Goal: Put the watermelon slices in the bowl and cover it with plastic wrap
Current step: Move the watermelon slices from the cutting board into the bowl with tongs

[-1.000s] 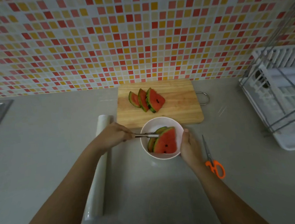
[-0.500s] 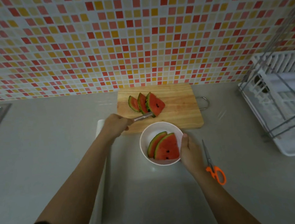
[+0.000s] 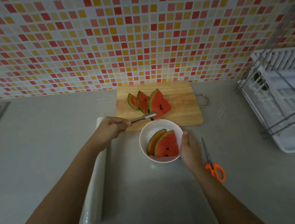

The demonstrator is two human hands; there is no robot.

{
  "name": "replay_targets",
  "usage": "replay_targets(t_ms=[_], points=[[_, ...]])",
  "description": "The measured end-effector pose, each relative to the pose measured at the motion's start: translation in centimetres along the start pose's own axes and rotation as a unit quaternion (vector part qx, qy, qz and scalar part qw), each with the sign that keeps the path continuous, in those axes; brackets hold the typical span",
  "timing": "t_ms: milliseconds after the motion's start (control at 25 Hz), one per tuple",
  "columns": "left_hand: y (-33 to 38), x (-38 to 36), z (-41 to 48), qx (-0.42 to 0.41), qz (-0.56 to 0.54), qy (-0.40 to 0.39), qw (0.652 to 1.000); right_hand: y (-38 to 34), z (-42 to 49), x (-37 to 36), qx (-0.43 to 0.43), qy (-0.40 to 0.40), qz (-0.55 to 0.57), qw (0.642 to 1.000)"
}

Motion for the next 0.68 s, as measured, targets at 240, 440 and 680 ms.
replay_targets(t_ms=[240, 440, 680], points=[[-0.9, -1.2, -4.2, 0.043, 0.120, -0.169, 0.977, 0.2, -0.2, 0.1, -0.029, 0.008, 0.004, 1.000], [1.5, -3.0, -4.2, 0.039, 0.296, -0.184, 0.937, 0.5, 0.3, -0.4, -0.020, 0.002, -0.009, 1.000], [4.4, 1.4, -2.3, 0.005, 0.325, -0.047, 0.945, 0.1, 0.3, -0.2, 0.017, 0.018, 0.012, 1.000]])
Point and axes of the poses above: each hand's wrist, its own z-axis towards the middle knuckle, its own x-axis out of the back of the hand, y = z × x, the point moved 6 cm from there along z, towards the middle knuckle, and after that the axes turned 6 degrees about y, right-handed, at the moved point
